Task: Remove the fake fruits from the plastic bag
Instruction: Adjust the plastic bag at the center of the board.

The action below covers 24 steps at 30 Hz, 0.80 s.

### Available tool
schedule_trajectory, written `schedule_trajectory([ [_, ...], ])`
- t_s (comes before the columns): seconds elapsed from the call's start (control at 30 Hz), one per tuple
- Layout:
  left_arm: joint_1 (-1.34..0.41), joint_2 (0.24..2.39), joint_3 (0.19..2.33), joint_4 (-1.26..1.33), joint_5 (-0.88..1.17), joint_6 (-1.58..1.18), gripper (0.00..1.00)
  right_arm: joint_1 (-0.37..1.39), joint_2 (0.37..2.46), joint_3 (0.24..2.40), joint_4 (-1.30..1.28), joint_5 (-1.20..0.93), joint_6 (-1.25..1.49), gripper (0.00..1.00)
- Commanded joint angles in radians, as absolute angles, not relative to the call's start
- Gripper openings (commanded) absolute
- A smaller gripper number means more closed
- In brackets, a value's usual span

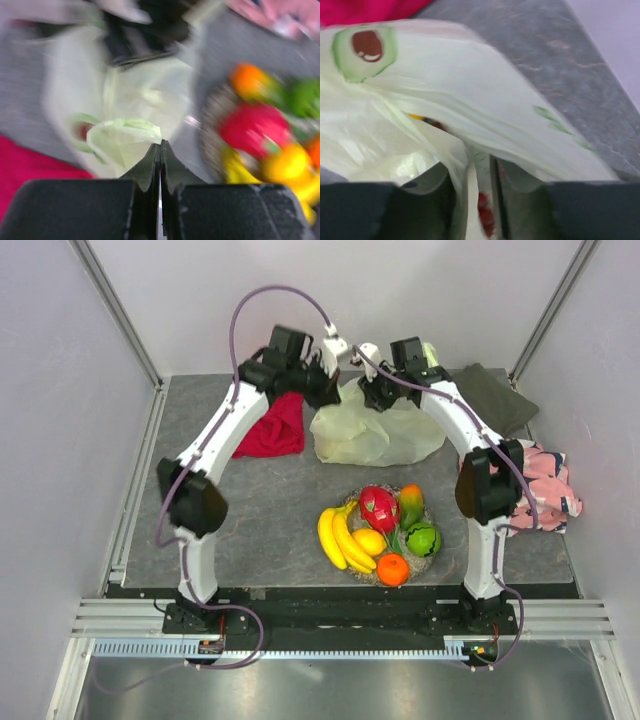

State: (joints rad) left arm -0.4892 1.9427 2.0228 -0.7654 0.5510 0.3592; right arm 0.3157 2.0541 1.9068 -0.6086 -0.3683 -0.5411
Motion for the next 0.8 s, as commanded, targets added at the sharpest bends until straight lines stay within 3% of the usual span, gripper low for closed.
schedule_trajectory([
  [0.0, -0.385, 2.201, 2.532, -0.68, 0.471, 0.209, 0.02, 0.213, 2.239, 2.23, -0.614, -0.385, -0.444, 0.2],
  [0.07, -0.367, 2.265, 2.662, -0.599, 0.449, 0.195, 0.02, 0.189, 2.272, 2.36, -0.594, -0.368, -0.379, 0.01],
  [0.2, -0.354, 2.215, 2.591, -0.306, 0.416, 0.137, 0.02, 0.181, 2.222, 2.358, -0.5, -0.347, -0.335, 0.0],
  [0.33, -0.365, 2.188, 2.706, -0.253, 0.489, 0.136, 0.02, 0.184, 2.129, 2.292, -0.48, -0.367, -0.29, 0.0],
  [0.43, -0.364, 2.046, 2.602, -0.268, 0.546, 0.149, 0.02, 0.201, 2.027, 2.174, -0.483, -0.425, -0.294, 0.0],
  [0.63, -0.364, 1.617, 1.812, -0.372, 0.603, 0.224, 0.02, 0.325, 1.76, 1.705, -0.485, -0.445, -0.382, 0.0],
  [0.7, -0.362, 1.452, 1.636, -0.435, 0.617, 0.258, 0.02, 0.356, 1.697, 1.594, -0.514, -0.466, -0.373, 0.0],
  [0.77, -0.362, 1.315, 1.415, -0.527, 0.636, 0.29, 0.02, 0.406, 1.665, 1.479, -0.602, -0.52, -0.385, 0.05],
])
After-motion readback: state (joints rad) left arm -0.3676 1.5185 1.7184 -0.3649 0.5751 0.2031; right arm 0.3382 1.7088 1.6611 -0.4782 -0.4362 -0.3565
